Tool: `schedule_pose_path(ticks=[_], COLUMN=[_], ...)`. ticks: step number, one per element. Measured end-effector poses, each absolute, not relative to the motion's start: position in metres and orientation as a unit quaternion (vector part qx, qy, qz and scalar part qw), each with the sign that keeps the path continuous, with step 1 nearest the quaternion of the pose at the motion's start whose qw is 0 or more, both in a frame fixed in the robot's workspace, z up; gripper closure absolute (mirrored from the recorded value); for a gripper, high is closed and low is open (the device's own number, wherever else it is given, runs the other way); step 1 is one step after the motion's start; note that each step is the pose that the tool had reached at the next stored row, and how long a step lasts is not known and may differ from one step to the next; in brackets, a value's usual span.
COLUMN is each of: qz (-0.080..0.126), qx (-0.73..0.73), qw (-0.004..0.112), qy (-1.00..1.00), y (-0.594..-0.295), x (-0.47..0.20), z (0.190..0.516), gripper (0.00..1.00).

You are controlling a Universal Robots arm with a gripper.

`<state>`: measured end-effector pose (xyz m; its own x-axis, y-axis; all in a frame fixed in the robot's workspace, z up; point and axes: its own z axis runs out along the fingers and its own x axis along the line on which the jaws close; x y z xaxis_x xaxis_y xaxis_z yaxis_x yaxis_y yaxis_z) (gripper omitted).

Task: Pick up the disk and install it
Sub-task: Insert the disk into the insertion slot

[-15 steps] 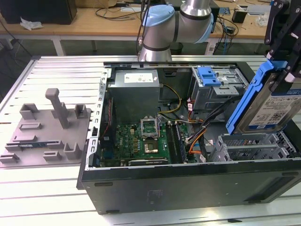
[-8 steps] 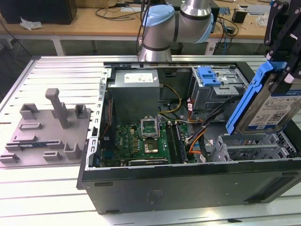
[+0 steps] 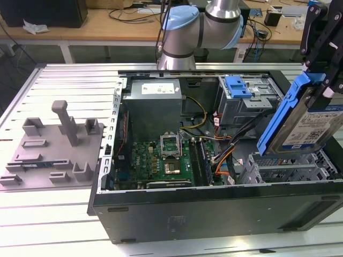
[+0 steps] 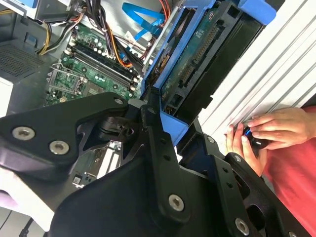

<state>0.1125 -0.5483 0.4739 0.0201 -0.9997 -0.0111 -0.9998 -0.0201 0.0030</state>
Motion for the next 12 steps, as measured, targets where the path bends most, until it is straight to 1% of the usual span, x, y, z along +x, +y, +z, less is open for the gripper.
schedule_pose_path(ticks=[12], qz=[0.005], qx=[-0.714], qw=[0.003], qy=[0.7], y=[-0.5521], x=[0.1126], z=[0.4687], gripper=[0.63])
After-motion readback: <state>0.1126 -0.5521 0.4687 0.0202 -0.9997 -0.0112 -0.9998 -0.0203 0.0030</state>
